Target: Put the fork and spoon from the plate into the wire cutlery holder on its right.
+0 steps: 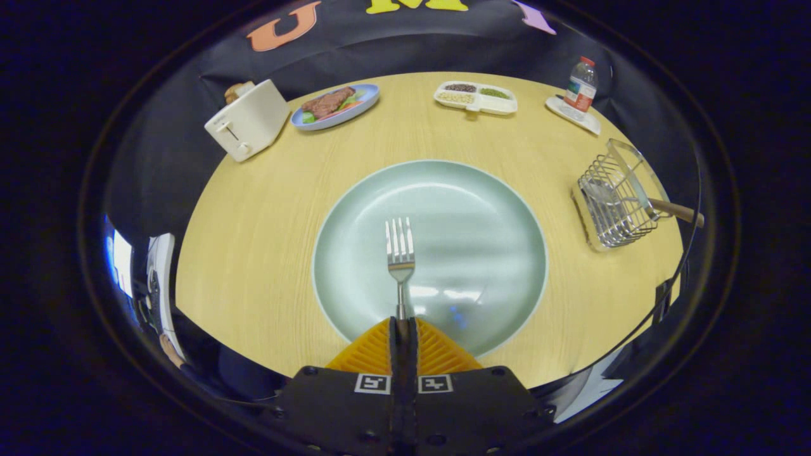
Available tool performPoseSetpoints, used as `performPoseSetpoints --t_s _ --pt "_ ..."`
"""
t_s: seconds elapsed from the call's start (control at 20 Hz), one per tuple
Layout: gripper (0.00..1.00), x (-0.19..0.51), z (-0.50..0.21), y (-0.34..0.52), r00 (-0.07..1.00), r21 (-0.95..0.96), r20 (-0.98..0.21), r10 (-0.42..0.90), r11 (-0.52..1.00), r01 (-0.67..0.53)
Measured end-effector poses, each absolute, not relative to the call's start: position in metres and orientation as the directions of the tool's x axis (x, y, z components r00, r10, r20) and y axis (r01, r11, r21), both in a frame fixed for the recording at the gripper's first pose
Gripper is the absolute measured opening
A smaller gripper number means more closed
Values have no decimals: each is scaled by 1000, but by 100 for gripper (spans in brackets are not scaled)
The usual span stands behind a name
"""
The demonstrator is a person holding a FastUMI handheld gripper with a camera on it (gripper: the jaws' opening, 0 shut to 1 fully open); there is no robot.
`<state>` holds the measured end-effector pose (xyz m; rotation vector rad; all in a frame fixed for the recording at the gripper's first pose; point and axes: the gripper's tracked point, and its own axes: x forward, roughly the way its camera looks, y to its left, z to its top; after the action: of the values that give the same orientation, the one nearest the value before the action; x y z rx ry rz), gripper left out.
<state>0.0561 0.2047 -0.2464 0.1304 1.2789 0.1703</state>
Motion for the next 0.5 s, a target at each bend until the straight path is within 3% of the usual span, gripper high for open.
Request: performPoseSetpoints --t_s 0.5 --pt "1 45 -204 183 300 209 -926 230 973 -101"
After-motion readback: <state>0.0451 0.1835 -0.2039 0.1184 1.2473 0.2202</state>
